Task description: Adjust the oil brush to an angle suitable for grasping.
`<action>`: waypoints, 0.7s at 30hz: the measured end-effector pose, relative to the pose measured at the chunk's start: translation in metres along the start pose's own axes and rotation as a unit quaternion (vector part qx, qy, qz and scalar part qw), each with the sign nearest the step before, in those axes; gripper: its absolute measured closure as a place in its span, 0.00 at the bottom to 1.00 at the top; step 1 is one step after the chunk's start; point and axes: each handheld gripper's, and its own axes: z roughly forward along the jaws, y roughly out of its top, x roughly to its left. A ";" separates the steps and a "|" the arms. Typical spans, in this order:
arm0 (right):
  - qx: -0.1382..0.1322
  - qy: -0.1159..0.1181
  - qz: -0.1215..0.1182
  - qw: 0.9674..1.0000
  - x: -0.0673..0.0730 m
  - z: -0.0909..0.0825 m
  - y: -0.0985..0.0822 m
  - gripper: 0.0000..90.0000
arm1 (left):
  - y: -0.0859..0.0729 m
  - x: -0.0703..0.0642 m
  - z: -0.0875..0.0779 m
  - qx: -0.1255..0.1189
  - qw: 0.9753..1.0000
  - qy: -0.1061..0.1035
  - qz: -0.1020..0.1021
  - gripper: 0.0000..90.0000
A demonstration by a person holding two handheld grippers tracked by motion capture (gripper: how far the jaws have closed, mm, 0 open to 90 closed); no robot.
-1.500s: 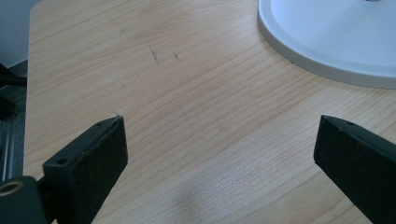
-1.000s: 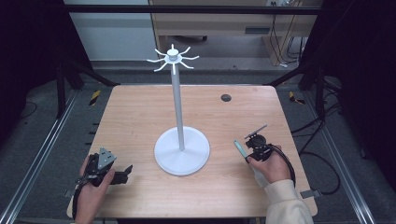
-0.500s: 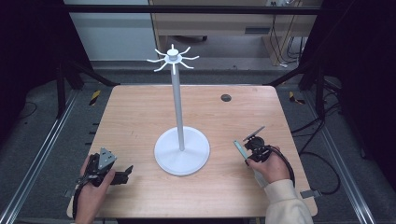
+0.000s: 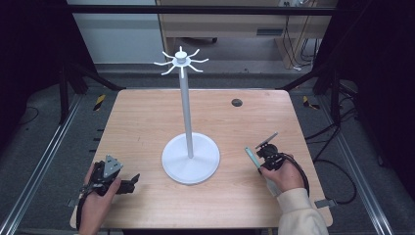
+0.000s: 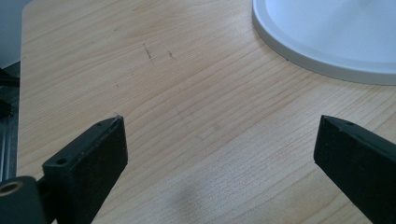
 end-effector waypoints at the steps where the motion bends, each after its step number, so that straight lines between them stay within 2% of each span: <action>1: 0.000 0.001 0.000 1.000 0.000 0.000 0.000 0.87 | 0.000 0.000 0.000 0.000 1.000 0.000 0.000 0.03; 21: -0.001 -0.002 0.008 1.000 -0.002 -0.001 0.000 0.91 | 0.000 0.000 0.000 0.000 1.000 0.000 0.000 0.03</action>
